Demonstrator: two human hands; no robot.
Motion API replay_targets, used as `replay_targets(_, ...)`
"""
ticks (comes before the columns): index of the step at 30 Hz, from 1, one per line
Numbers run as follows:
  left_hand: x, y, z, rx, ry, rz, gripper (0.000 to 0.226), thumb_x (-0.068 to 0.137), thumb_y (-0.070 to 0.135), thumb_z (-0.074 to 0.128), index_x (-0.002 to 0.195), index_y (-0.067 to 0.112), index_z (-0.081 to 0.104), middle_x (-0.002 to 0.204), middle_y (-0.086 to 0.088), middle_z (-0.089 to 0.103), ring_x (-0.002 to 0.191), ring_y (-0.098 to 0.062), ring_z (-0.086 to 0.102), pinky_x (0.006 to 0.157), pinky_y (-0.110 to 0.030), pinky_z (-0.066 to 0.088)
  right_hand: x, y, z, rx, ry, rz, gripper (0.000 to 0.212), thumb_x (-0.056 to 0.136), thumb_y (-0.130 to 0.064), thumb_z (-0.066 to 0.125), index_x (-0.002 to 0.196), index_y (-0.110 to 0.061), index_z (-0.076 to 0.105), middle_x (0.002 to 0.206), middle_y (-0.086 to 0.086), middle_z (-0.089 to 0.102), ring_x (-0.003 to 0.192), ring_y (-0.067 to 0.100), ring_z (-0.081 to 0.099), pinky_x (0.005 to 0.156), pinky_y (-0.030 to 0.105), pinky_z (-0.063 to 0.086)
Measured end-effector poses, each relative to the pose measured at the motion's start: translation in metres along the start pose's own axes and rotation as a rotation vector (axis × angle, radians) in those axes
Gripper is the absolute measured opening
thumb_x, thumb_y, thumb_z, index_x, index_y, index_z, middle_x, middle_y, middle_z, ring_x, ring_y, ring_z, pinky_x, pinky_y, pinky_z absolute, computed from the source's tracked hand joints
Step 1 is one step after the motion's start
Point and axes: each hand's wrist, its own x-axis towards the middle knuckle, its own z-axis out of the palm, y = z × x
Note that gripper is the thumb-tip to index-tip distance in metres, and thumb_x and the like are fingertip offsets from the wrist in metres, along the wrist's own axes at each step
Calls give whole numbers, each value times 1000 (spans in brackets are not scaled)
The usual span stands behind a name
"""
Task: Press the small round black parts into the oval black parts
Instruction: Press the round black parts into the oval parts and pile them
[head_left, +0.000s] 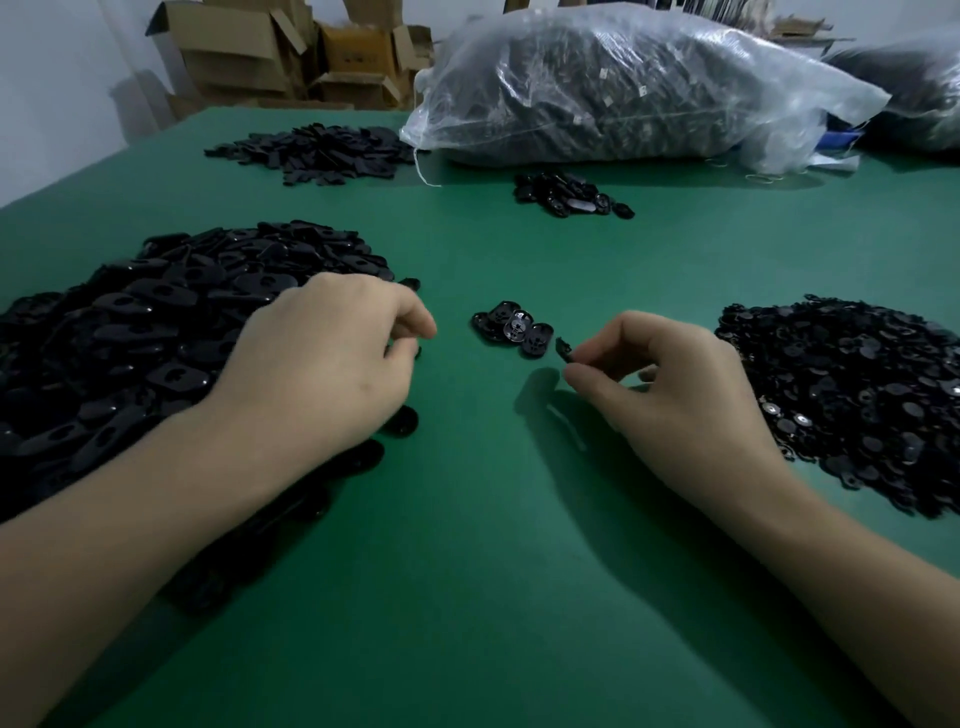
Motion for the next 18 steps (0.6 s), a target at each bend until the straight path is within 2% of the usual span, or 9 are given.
replay_targets(1, 2, -4, -1, 77, -36, 8, 19, 96, 32, 63, 109, 42, 72, 82, 27, 60, 84, -13, 64, 75, -31, 52, 0, 0, 1, -59, -4, -13, 9, 86, -27, 79, 82, -31, 72, 75, -20, 68, 77, 1, 64, 69, 14, 48)
replay_targets(3, 4, -8, 1, 186, -95, 17, 22, 96, 39, 62, 116, 41, 71, 102, 21, 66, 97, -16, 66, 79, -34, 54, -1, -1, 2, -145, -23, -38, 6, 86, -31, 78, 86, -35, 74, 77, -21, 65, 80, 4, 62, 76, 29, 53)
replay_targets(6, 3, -8, 7, 267, -111, 32, 32, 96, 49, 62, 126, 40, 67, 118, 15, 65, 110, -20, 64, 83, -36, 54, -1, -3, 2, -250, -98, -96, 11, 90, -34, 74, 99, -38, 76, 93, -19, 66, 95, 11, 59, 88, 41, 50)
replay_targets(9, 3, -10, 10, 288, -69, 59, 32, 95, 51, 63, 125, 40, 67, 116, 16, 65, 110, -18, 64, 76, -34, 51, -1, -4, -1, -290, -158, -118, 18, 93, -35, 70, 110, -37, 74, 107, -17, 66, 107, 12, 55, 95, 44, 47)
replay_targets(12, 3, -14, 11, 294, -3, 86, 28, 94, 51, 64, 120, 39, 67, 112, 16, 64, 108, -17, 63, 70, -32, 44, -5, -5, -3, -270, -125, -146, 12, 92, -35, 68, 103, -35, 75, 102, -14, 62, 104, 14, 54, 90, 44, 50)
replay_targets(14, 3, -15, 14, 300, 17, 100, 32, 95, 50, 64, 124, 37, 65, 118, 14, 65, 113, -18, 62, 75, -35, 49, -7, -6, -3, -281, -110, -168, 12, 93, -37, 66, 98, -33, 76, 99, -14, 60, 101, 14, 52, 87, 44, 52)
replay_targets(16, 3, -16, 17, 294, 11, 110, 34, 97, 49, 62, 128, 37, 66, 123, 13, 67, 118, -18, 62, 80, -37, 53, -7, -7, -2, -325, -130, -176, 21, 92, -44, 62, 103, -33, 76, 100, -14, 60, 102, 14, 51, 88, 44, 50)
replay_targets(18, 4, -17, 18, 278, 10, 109, 30, 97, 47, 61, 124, 38, 70, 119, 15, 69, 114, -17, 64, 78, -35, 53, -7, -8, -1, -370, -174, -168, 39, 90, -53, 53, 116, -34, 75, 104, -15, 59, 106, 13, 50, 93, 43, 47)
